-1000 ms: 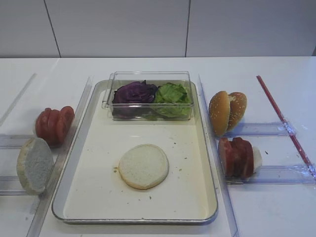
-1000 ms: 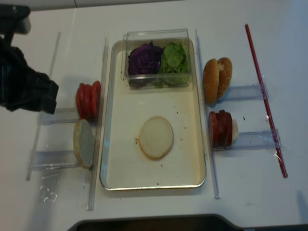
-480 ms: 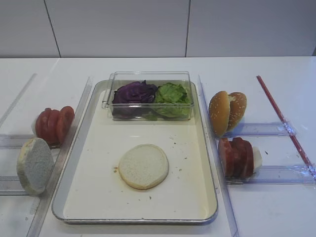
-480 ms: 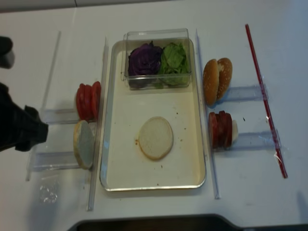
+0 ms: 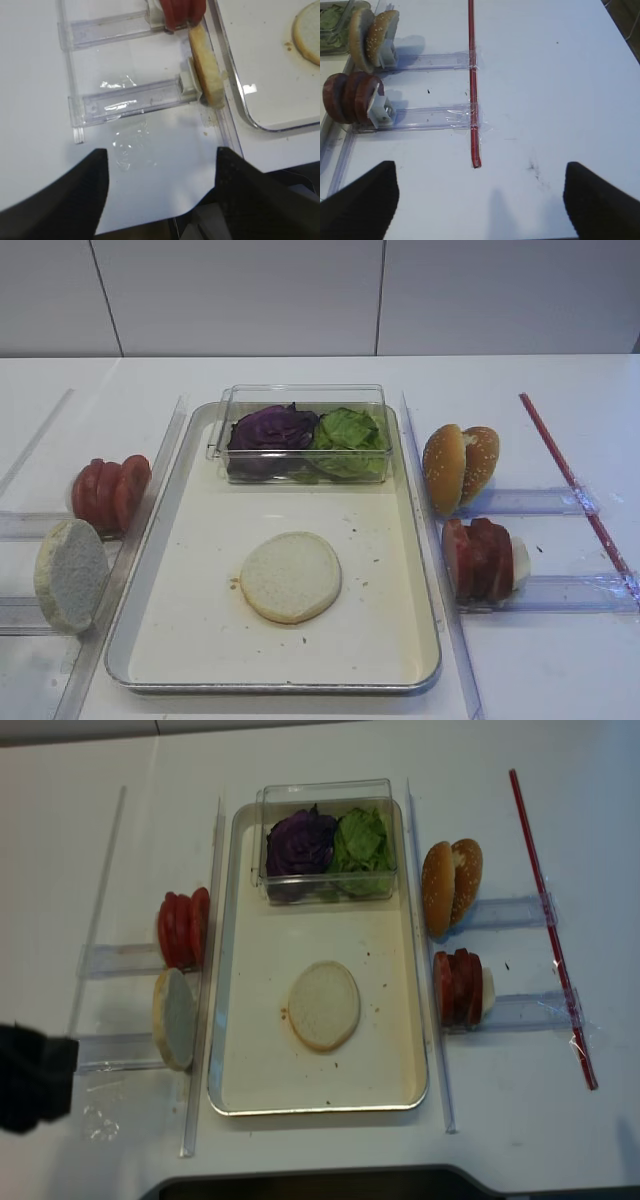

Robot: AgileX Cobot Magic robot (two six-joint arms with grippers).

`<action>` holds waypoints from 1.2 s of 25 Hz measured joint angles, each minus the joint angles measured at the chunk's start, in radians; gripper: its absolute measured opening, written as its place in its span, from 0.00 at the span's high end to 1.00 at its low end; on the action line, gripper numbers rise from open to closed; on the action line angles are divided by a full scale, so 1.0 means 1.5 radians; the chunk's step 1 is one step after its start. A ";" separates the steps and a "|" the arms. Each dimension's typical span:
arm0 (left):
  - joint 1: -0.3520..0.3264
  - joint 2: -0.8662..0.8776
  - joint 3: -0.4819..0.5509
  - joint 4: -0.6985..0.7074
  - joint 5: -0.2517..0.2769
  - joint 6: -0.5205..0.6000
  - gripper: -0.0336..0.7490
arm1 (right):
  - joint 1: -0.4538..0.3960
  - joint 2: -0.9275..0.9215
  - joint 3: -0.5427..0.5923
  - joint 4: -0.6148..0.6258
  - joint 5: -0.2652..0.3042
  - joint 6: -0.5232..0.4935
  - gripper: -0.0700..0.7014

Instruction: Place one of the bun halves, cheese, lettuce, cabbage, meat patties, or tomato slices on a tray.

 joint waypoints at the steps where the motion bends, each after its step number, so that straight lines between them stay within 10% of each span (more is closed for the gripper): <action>1: 0.000 -0.021 0.018 0.000 0.000 -0.002 0.37 | 0.000 0.000 0.000 0.000 0.000 0.000 0.02; 15: 0.000 -0.300 0.168 0.007 0.006 -0.028 0.37 | 0.000 0.000 0.000 0.000 0.000 -0.002 0.02; 30: 0.002 -0.436 0.173 0.017 0.012 -0.025 0.37 | 0.000 0.000 0.000 0.001 0.000 -0.010 0.02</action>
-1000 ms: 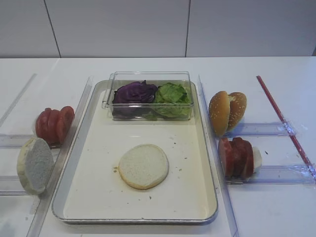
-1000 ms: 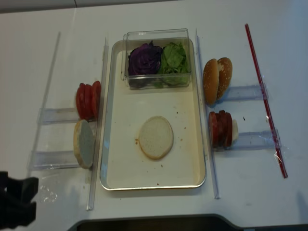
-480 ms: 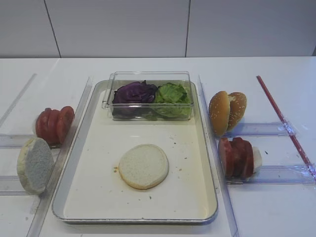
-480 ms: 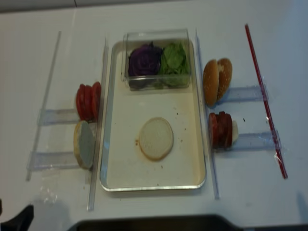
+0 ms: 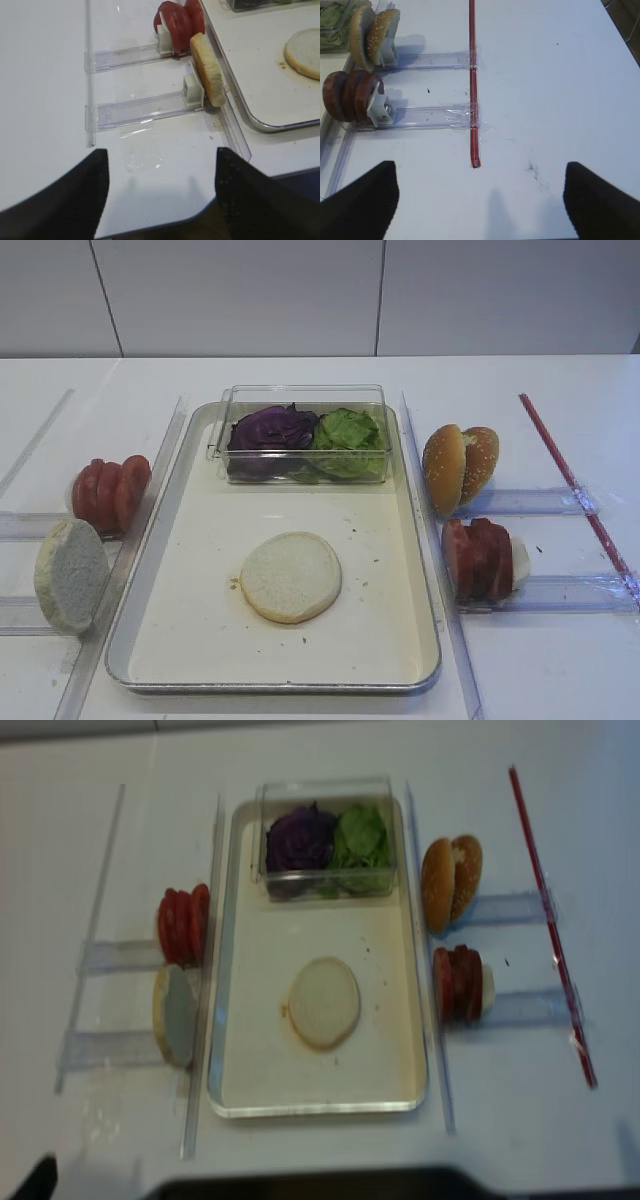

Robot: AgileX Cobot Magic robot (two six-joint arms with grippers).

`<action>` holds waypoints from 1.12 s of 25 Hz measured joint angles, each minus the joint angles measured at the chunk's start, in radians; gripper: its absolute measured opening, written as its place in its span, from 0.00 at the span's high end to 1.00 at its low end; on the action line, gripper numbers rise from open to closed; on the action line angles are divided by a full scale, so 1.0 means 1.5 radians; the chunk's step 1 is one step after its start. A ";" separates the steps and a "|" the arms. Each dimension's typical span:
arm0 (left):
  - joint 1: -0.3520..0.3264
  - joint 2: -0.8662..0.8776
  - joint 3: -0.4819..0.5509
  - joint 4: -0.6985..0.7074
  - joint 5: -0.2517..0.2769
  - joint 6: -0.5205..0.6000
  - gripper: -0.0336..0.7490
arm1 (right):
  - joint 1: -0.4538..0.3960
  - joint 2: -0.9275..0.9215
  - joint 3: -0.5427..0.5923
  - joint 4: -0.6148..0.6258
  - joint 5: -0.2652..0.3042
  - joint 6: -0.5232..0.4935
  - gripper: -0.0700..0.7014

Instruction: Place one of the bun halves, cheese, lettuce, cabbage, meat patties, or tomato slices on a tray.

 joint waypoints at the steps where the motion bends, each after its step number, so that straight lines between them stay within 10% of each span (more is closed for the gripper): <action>1: 0.000 0.000 0.000 0.000 0.000 0.000 0.37 | 0.000 0.000 0.000 0.000 0.000 0.000 0.02; 28: 0.000 0.000 0.000 0.001 0.000 -0.012 0.37 | 0.000 0.000 0.000 0.000 0.000 -0.007 0.02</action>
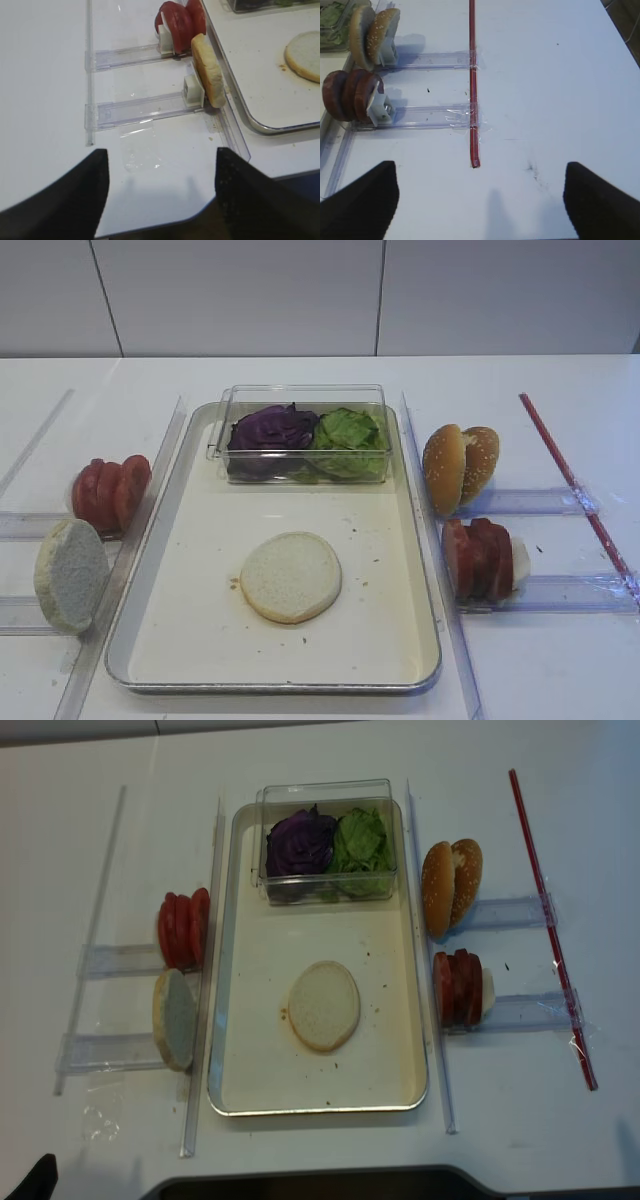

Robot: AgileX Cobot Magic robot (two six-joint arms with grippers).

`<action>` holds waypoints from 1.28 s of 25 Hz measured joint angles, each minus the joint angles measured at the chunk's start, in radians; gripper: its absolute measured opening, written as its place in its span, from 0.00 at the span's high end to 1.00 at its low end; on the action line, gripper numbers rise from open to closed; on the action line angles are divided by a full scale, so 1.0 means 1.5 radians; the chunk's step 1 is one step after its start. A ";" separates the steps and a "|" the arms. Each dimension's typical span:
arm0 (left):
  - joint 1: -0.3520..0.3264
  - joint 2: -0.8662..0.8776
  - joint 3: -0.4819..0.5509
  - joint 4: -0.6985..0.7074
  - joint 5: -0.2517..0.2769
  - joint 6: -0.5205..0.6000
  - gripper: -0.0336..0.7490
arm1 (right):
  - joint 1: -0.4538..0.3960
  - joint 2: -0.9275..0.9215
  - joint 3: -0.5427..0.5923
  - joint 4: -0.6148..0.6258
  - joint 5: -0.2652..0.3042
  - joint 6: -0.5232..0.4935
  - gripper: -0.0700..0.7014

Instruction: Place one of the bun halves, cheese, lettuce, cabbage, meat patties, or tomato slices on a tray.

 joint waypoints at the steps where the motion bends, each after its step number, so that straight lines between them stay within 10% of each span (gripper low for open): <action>1: 0.000 0.000 0.000 0.000 0.000 0.000 0.37 | 0.000 0.000 0.000 0.000 0.000 0.000 0.02; 32: 0.000 0.000 0.000 0.000 0.000 0.000 0.37 | 0.000 0.000 0.000 0.000 0.000 0.004 0.02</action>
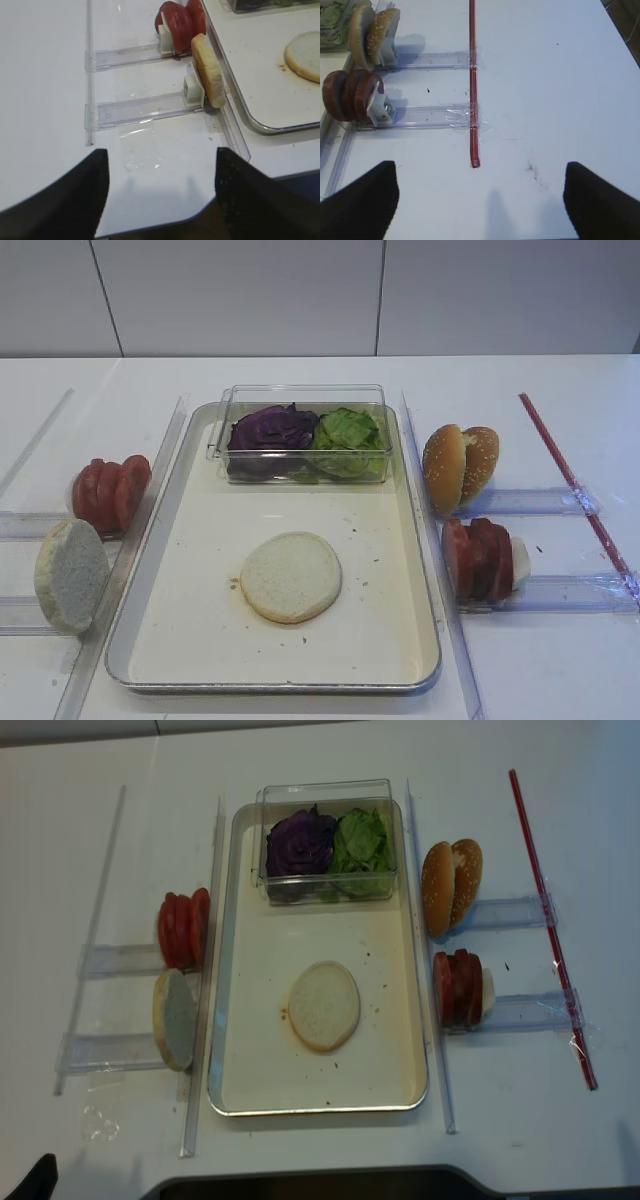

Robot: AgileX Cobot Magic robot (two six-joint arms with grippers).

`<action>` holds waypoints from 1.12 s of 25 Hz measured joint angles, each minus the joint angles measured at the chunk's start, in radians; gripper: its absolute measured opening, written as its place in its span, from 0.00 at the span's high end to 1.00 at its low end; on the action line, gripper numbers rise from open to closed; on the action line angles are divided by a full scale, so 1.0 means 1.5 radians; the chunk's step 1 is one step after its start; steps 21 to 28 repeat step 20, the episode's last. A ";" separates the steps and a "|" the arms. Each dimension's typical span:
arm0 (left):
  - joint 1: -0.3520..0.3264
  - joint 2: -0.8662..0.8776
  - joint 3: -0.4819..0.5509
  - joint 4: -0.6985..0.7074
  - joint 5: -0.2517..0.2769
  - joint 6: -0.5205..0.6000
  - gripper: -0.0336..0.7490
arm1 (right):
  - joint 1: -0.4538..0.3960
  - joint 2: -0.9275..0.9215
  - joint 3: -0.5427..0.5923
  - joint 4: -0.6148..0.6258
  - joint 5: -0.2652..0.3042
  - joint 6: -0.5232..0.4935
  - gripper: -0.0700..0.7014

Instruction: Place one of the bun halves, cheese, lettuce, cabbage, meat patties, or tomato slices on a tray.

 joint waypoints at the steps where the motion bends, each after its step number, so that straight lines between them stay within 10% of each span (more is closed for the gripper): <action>1: 0.000 0.000 0.000 0.000 0.000 0.000 0.37 | 0.000 0.000 0.000 0.000 0.000 -0.004 0.02; 28: 0.000 0.000 0.000 0.000 0.000 0.000 0.37 | 0.000 0.000 0.000 0.000 0.000 0.000 0.02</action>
